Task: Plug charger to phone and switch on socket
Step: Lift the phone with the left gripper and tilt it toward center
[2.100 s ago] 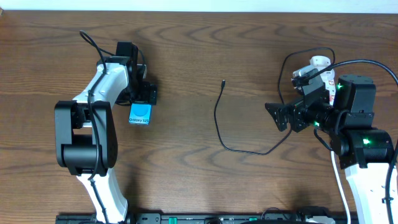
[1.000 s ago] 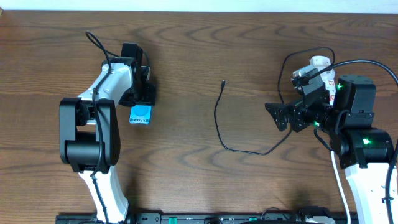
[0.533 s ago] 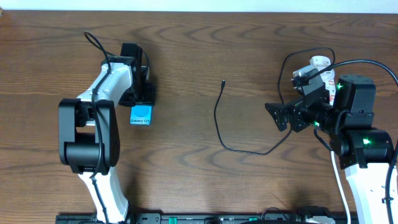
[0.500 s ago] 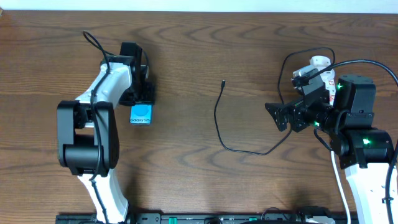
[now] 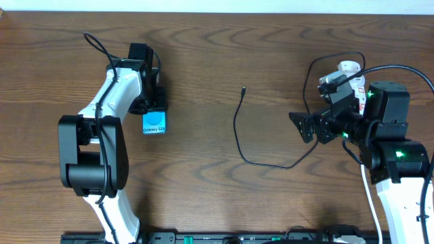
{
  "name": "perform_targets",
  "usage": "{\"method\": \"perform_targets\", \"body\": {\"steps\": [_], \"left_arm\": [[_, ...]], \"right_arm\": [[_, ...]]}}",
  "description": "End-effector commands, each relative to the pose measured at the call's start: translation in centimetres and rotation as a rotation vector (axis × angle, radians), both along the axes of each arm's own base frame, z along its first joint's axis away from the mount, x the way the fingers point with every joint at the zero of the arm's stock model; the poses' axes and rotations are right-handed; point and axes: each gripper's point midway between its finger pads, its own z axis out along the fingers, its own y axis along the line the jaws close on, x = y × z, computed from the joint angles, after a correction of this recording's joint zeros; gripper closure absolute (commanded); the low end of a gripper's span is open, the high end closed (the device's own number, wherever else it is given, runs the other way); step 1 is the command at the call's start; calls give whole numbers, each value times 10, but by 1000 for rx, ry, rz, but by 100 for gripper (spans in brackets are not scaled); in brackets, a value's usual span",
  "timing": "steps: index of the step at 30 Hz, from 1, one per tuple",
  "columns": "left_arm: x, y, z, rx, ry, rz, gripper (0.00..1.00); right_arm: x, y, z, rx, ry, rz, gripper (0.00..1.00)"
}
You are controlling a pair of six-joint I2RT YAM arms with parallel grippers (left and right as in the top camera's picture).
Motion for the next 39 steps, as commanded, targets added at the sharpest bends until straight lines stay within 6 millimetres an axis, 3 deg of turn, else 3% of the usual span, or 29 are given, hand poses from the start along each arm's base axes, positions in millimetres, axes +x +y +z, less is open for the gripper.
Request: {"method": "perform_targets", "body": {"steps": [1,9,17,23,28,31,39], "left_arm": [[7,1,15,7,-37,20,92],[6,0,15,-4,-31,60,93],[-1,-3,14,-44,7,285,93],[-10,-36,18,-239,91,424,93],[-23,-48,20,-307,213,765,93],[-26,-61,25,-379,271,815,93],[-31,-125,70,-774,562,920,93]], "right_arm": [[2,1,9,10,-16,-1,1],[2,1,9,11,-16,-1,1],[2,1,9,29,-4,-19,1],[11,1,-2,112,85,-102,1],[22,1,-23,183,207,-186,6],[28,1,-31,214,253,-224,5],[35,2,-33,313,316,-328,9]]}}
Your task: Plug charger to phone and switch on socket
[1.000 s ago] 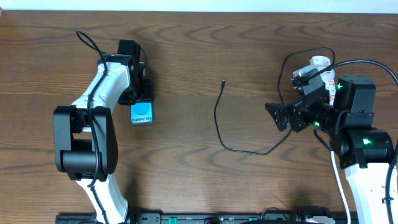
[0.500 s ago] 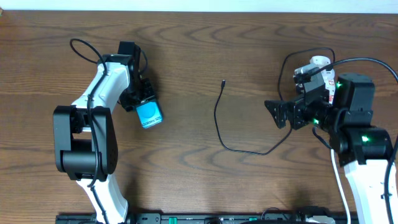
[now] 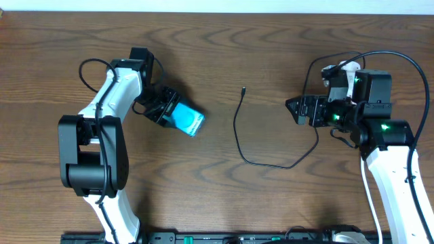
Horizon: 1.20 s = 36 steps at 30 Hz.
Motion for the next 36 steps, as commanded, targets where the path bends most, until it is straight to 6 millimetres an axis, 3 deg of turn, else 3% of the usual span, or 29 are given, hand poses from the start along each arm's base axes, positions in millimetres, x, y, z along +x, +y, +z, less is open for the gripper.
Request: {"method": "perform_targets", "body": {"steps": [1,11,13,17,20,23,26,28,32,36], "left_arm": [[4,-37,48,-285,73,103,93],[1,-68,107,-672,136,99,93],[1,-70,114,-717,143,96,93],[1,-71,117,-731,144,94,93],[1,-68,106,-669,137,98,93],[1,-63,84,-529,131,108,93],[-1,-54,57,-344,144,134,93],[-2,-51,46,-261,158,152,93],[-6,-45,25,-90,175,189,93],[-7,-45,19,-37,163,180,93]], "right_arm": [[5,1,9,76,30,-80,9],[7,1,8,88,38,-93,7],[7,2,8,89,37,-92,1],[5,6,10,110,40,-73,1],[9,7,13,113,20,-69,1],[15,16,13,136,16,-63,1],[21,33,3,179,66,-68,7],[25,50,-7,212,112,-66,17],[31,111,-25,295,182,-24,28],[29,151,-48,309,238,11,44]]}}
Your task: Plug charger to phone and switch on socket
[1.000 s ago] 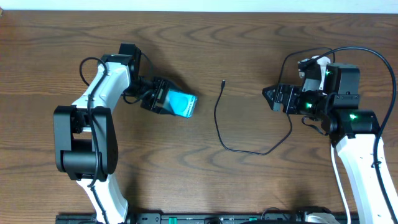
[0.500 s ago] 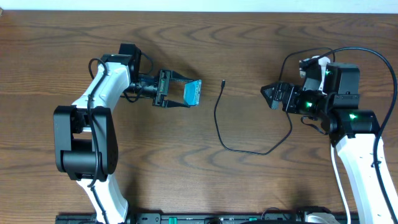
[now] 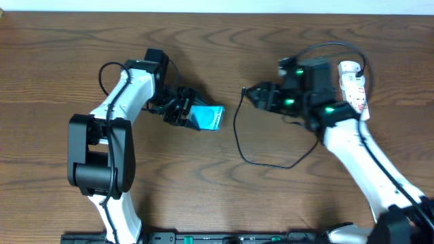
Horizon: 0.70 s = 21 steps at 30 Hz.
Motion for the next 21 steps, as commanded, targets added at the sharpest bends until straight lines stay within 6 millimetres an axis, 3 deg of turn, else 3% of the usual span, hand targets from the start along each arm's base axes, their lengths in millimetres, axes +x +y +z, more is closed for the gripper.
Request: {"method": "perform_targets", "body": {"steps": [1,3,11,21], "left_arm": [[7,4,4,80,-36,12,93],[7,4,4,82,-38,11,93],[7,4,4,84,-21,31,93],[6,2,6,69,-18,30,93]], "right_arm": [[-4,32,-16,36,91,-7,48],[-8,47,-27,36,119,1,53],[-24,86,-53,16,164,35,58],[-32,114,-70,13,168,50,72]]}}
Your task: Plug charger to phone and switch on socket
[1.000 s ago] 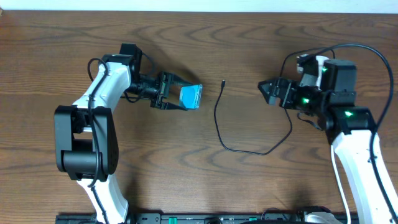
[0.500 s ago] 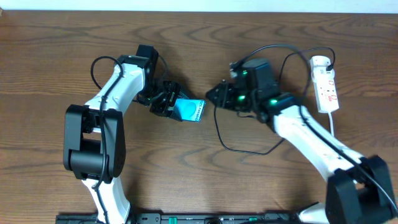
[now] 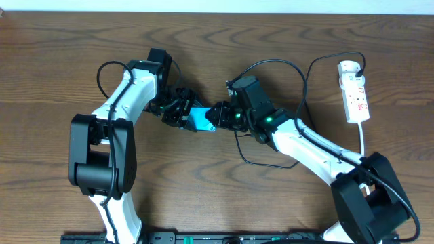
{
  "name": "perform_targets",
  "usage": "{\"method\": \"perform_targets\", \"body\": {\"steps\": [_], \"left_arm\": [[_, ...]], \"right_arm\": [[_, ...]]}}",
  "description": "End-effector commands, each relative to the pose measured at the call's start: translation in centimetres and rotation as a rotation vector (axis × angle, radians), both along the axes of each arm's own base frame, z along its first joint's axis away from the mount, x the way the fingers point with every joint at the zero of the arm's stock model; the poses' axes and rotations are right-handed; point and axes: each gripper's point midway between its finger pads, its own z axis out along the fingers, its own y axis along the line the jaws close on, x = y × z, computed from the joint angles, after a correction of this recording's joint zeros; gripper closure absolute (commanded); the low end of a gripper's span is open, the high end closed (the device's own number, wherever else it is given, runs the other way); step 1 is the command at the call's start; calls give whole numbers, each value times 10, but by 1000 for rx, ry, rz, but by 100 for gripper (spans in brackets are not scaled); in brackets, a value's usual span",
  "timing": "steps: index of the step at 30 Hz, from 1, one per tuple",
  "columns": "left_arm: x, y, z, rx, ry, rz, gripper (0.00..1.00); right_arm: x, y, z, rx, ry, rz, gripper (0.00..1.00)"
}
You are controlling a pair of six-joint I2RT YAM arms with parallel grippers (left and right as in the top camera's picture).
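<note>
The phone [image 3: 201,119], blue-faced, is off the table near the middle, with my left gripper [image 3: 182,113] shut on its left end. My right gripper [image 3: 218,114] is right at the phone's right end; its jaws are hidden beneath the wrist. The black charger cable [image 3: 243,156] loops on the table below the right arm. Its plug end is hidden beneath that arm. The white socket strip [image 3: 355,91] lies at the far right, with the cable running up to it.
The brown wooden table [image 3: 54,68] carries both arms. The right arm stretches from the lower right across the cable loop. Its own black lead arcs above the wrist [image 3: 271,63].
My right gripper moved left from where the cable's free plug lay to the phone's right end. The plug is no longer in sight. The left gripper holds the phone almost where it was.
The left gripper first held the phone at the left, the right arm folded by the socket strip. The phone was then swung and carried toward the middle while the right arm reached left, reaching the plug and now the phone.
</note>
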Motion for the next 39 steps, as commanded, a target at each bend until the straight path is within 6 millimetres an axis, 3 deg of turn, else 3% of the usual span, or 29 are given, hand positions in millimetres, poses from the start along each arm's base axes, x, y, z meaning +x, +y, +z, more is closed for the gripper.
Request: {"method": "perform_targets", "body": {"steps": [1,13,23,26,30,35,39], "left_arm": [[6,-6,16,-28,-31,5,93],[6,-6,16,-28,-31,5,93],[6,-5,16,-28,-33,5,93],[10,-7,20,-69,-84,-37,93],[31,-21,40,-239,-361,-227,93],[37,-30,52,-328,-670,-496,93],[38,-49,87,-546,-878,-573,93]], "right_arm": [[-2,10,-4,-4,10,1,74],[-5,13,-6,-12,7,5,99],[2,7,-6,-11,4,-12,99],[14,-9,0,-15,-17,-35,99],[33,-41,29,-14,-94,-77,99],[42,-81,60,-52,-160,-163,99],[48,-104,81,-47,-199,-225,99]]}}
